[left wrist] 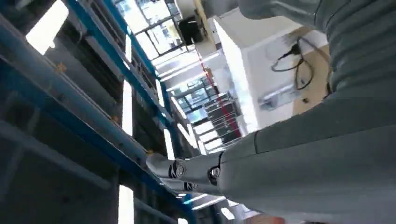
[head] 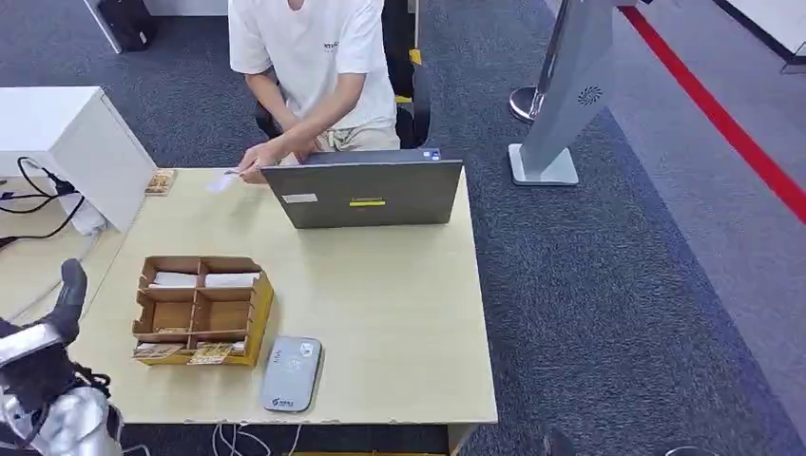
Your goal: Pass the card to the sensor for recognition and then transmit it.
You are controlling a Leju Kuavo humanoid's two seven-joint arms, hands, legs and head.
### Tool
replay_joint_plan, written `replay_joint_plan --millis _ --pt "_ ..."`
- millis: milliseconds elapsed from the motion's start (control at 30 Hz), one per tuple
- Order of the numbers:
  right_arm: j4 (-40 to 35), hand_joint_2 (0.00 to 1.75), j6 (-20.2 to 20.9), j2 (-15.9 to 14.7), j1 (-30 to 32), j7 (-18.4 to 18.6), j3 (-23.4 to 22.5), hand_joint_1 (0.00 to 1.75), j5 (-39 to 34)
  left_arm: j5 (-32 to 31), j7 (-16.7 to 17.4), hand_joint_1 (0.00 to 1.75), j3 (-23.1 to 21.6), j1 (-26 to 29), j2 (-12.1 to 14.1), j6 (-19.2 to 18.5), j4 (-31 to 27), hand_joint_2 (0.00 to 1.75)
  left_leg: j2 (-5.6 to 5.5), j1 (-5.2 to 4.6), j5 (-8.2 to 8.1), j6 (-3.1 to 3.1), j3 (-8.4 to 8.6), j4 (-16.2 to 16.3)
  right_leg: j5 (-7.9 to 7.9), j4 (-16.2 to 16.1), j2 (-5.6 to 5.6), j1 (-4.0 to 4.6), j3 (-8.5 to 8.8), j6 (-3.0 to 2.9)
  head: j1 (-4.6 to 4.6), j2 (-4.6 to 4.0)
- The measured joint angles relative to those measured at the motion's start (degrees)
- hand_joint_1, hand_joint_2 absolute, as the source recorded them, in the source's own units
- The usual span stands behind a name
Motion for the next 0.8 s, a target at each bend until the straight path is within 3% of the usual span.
replay_joint_plan --millis 100,233,333,533,800 --pt "0.02 0.00 0.15 0.00 -0.44 0.96 1.35 0.00 0.91 -13.58 3.97 0.00 -0.72 -6.55 2.42 0.06 5.29 1.75 0.05 0.00 0.19 0.03 -0.29 0.00 0.21 0.01 0.06 -0.01 -0.31 0.02 0.02 0.00" --pt "0.02 0.00 0.31 0.00 -0.64 1.35 2.53 0.00 1.13 -19.18 6.95 0.00 -1.27 -12.84 4.59 0.09 10.80 1.75 0.08 -0.01 0.25 0.01 -0.37 0.01 0.32 0.00 0.15 -0.01 -0.43 0.06 0.02 0.00" --pt "0.02 0.00 0.68 0.00 -0.81 1.86 3.17 0.00 1.46 -26.80 12.03 0.00 -3.39 -17.35 6.93 0.09 16.39 1.75 0.06 0.00 0.32 0.00 -0.45 0.02 0.34 0.00 0.12 -0.01 -0.49 0.07 0.02 0.00" --pt "0.04 0.00 0.76 0.00 -0.85 1.88 4.06 0.00 1.59 -27.67 13.85 0.00 -6.54 -22.64 9.46 0.13 22.84 1.75 0.09 0.00 0.32 -0.01 -0.48 0.02 0.38 0.01 0.16 -0.01 -0.53 0.02 0.04 0.00" --pt "0.04 0.00 0.76 0.00 -0.85 1.88 4.26 0.00 1.62 -27.69 13.88 0.00 -7.82 -23.90 10.51 0.24 25.98 1.75 0.08 0.00 0.32 -0.01 -0.52 0.02 0.38 0.01 0.16 -0.01 -0.56 0.02 0.00 0.00"
